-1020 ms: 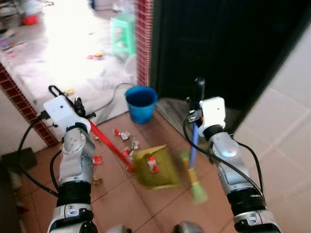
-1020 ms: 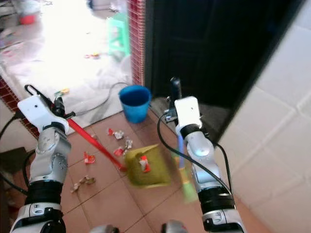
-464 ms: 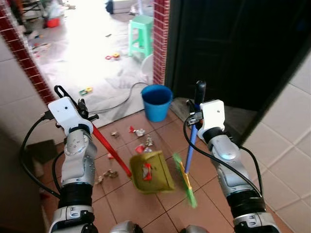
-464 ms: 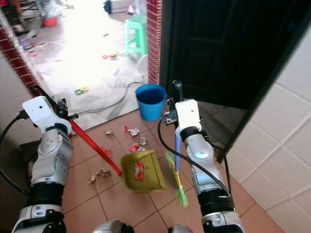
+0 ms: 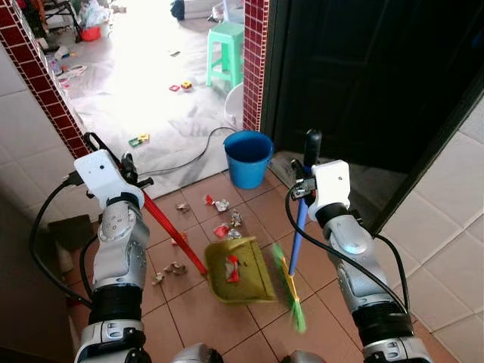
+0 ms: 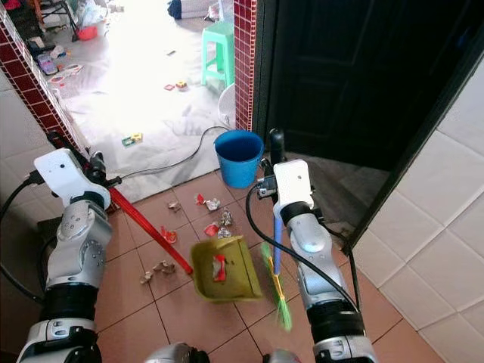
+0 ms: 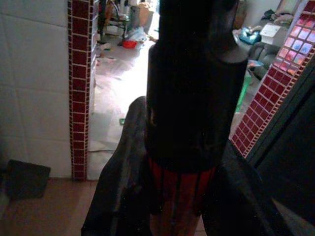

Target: Sweep floor

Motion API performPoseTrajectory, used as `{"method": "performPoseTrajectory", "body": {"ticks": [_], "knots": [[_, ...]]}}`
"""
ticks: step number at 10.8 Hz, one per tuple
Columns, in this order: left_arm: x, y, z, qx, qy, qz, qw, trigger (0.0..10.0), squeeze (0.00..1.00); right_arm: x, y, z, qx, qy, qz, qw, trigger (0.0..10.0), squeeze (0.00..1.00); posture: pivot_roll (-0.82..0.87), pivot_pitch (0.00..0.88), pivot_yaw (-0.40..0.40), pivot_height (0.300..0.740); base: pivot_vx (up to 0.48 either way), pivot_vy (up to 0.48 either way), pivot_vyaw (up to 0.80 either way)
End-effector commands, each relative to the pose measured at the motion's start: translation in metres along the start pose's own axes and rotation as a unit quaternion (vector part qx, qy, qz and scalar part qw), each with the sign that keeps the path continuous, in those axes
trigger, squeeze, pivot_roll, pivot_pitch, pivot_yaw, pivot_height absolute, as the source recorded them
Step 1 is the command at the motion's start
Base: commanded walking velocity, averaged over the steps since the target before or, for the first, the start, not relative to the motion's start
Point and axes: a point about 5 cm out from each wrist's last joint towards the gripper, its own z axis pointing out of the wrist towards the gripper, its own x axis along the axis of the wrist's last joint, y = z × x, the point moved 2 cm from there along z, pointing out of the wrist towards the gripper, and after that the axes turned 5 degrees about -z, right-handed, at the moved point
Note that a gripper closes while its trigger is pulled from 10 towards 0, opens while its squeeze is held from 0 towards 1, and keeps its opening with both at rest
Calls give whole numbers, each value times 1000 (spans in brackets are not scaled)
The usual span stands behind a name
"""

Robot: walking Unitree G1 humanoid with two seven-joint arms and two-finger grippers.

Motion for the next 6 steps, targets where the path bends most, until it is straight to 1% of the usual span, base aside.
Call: {"method": "performPoseTrajectory", "body": {"ticks": [1, 4, 6], "knots": [[21, 7, 2, -18, 39, -9, 999, 10000, 0, 14, 2, 2, -4, 29, -6, 1000, 10000, 0, -85, 22, 95, 740, 0, 0, 0], [22, 8, 2, -20, 43, -14, 999, 10000, 0, 15, 2, 2, -4, 31, -4, 1000, 10000, 0, -86, 13, 84, 740, 0, 0, 0], [37, 5, 6, -2, 74, -23, 997, 10000, 0, 20, 1, 6, 9, 41, -20, 999, 10000, 0, -84, 25, 66, 740, 0, 0, 0]]}}
